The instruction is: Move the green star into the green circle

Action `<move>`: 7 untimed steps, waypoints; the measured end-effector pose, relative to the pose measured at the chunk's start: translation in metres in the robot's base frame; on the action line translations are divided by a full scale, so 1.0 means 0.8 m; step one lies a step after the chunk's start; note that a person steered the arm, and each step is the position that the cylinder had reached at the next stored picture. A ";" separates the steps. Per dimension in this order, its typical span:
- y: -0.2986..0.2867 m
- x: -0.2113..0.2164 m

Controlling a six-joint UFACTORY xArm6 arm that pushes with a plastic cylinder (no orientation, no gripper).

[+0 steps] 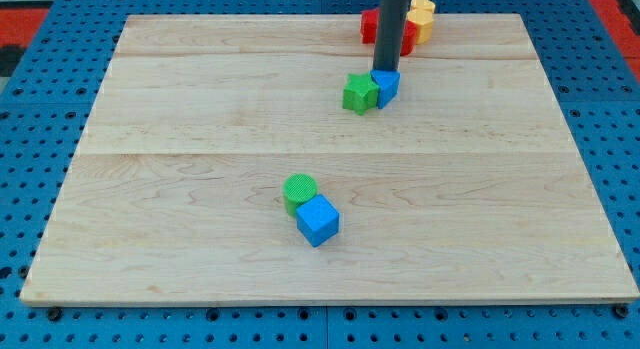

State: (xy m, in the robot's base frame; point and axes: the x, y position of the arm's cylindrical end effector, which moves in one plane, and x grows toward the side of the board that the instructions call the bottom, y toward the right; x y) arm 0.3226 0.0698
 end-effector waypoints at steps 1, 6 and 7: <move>-0.072 0.032; 0.004 0.163; -0.052 0.198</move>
